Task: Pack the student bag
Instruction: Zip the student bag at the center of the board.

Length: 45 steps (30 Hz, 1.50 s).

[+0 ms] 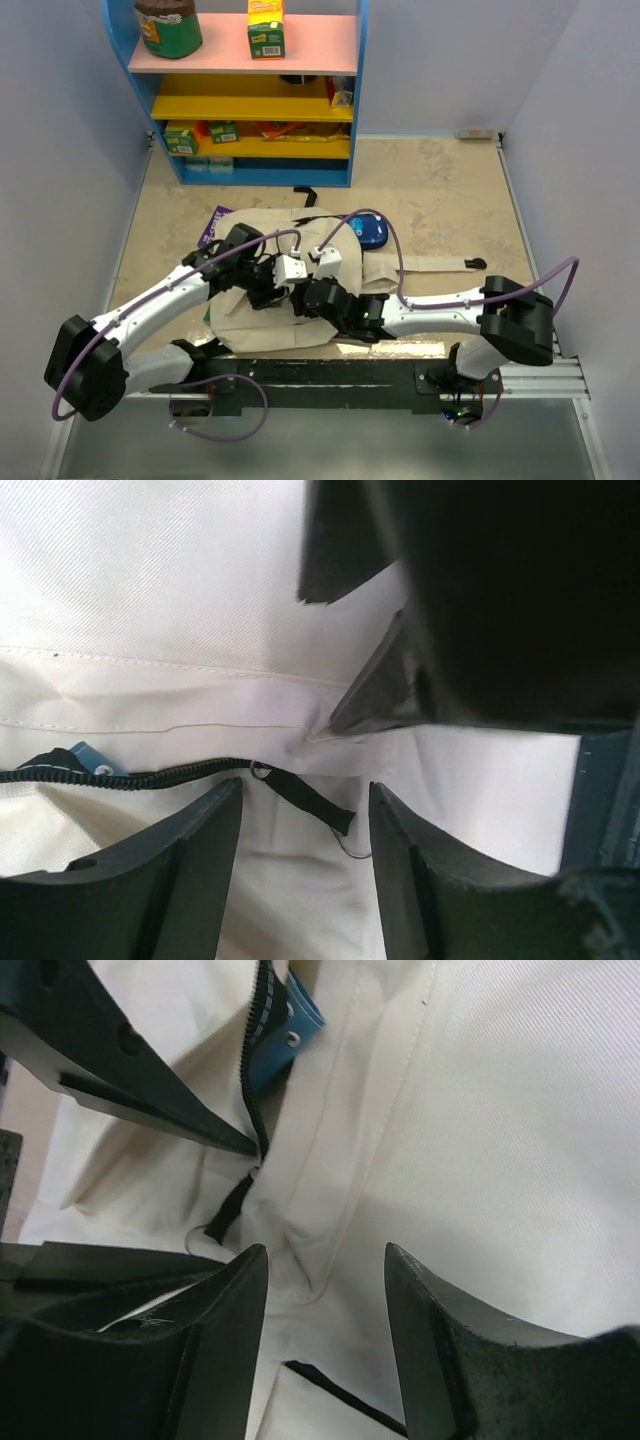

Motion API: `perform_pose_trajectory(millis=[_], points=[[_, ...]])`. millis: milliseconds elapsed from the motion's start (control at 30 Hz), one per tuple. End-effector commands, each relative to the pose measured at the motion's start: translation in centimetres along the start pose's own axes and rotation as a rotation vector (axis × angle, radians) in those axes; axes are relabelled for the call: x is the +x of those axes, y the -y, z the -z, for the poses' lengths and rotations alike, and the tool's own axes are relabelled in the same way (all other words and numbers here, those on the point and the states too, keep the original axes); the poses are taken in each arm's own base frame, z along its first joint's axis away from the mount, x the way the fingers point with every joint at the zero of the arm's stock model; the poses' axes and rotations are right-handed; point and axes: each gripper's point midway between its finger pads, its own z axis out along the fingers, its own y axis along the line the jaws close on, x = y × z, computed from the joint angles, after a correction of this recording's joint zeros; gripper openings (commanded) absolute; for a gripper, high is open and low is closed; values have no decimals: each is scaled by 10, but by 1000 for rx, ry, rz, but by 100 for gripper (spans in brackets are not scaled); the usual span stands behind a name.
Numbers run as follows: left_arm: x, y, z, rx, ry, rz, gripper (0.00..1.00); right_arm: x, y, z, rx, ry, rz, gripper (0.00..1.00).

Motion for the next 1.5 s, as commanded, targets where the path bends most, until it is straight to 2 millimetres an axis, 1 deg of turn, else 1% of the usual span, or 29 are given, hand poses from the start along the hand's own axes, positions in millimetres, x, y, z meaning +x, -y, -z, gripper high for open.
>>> perform_pose_trajectory(millis=[0,67,100,300,367,467,500,533,600,633,700,800,833,933,967,1100,1200,1267,1367,1400,1467], points=[[8,-16,-10,-105,-50,3,55,-17,2,10,5,66,-77,53],[16,-18,-10,-127,-89,-9,49,-17,7,14,11,70,-89,53],[22,-17,-11,-129,-107,-9,47,-18,8,15,12,72,-95,53],[44,-20,-15,-181,-175,-20,50,-21,14,20,20,85,-109,52],[52,-25,-16,-221,-205,-31,49,-21,16,22,23,87,-116,52],[60,-26,-18,-235,-223,-48,47,-20,20,25,26,89,-129,52],[63,-25,-17,-234,-231,-49,45,-19,22,25,30,89,-131,52],[62,-25,-17,-231,-231,-64,39,-17,26,26,37,87,-133,52],[62,-23,-15,-224,-227,-78,34,-17,28,28,38,90,-142,52],[60,-22,-14,-218,-221,-99,28,-14,31,28,44,86,-143,52],[55,-19,-10,-212,-195,-115,23,-13,33,28,46,87,-148,52],[43,-16,-8,-195,-150,-125,10,-10,34,27,49,82,-149,52],[40,-15,-7,-190,-139,-119,1,-9,34,27,50,79,-148,52],[22,-15,-2,-188,-86,-106,0,-6,37,25,61,74,-139,52],[10,-16,2,-185,-53,-111,0,-5,38,25,64,75,-135,52],[-19,-15,13,-171,24,-99,0,-9,29,27,19,83,-130,53],[-26,-15,15,-158,34,-85,0,-17,18,30,-24,107,-124,54],[-29,-17,17,-170,38,-93,0,-18,8,34,-58,121,-101,56],[-36,-21,21,-182,44,-100,0,-12,1,36,-58,137,-65,62],[-37,-22,22,-187,45,-99,0,-11,1,34,-40,146,-52,64],[-40,-23,23,-188,47,-97,0,-7,-9,35,-43,155,-26,69]])
